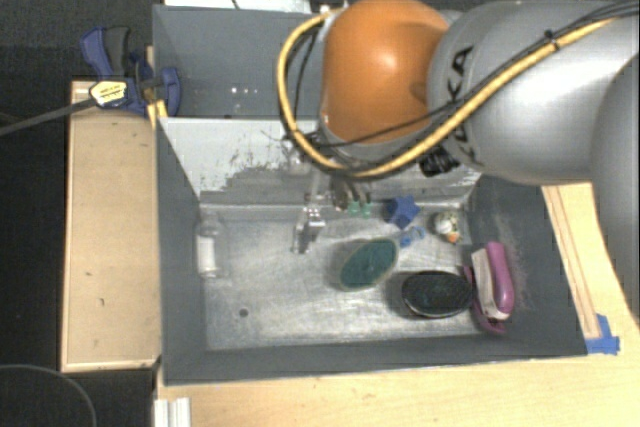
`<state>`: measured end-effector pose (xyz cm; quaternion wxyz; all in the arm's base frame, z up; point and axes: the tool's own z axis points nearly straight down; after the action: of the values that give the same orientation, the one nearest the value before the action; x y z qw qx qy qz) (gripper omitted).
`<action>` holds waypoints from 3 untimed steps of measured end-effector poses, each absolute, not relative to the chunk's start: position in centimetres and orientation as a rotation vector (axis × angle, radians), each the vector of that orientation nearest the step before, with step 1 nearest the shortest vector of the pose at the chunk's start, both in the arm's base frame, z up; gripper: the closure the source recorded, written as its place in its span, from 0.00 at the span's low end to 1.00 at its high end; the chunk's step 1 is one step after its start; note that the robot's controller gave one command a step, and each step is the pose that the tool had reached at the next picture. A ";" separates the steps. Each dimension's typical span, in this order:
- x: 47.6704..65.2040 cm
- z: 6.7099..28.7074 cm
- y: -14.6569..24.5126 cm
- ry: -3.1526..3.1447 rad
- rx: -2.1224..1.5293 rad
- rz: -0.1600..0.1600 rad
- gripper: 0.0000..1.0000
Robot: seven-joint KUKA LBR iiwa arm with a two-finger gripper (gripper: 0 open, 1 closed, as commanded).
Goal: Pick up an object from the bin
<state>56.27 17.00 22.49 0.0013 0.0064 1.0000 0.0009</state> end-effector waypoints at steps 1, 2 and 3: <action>52.3 13.8 11.0 3.121 -0.389 -0.002 0.00; 54.8 10.2 1.8 3.109 -0.446 -0.004 0.00; 54.8 10.4 2.4 3.106 -0.450 0.001 1.00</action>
Offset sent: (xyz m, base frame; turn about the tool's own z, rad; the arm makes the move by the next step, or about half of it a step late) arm -0.0388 -0.0584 -0.0851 -0.2642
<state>54.84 2.39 10.43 0.0013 -0.1434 0.9897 0.0004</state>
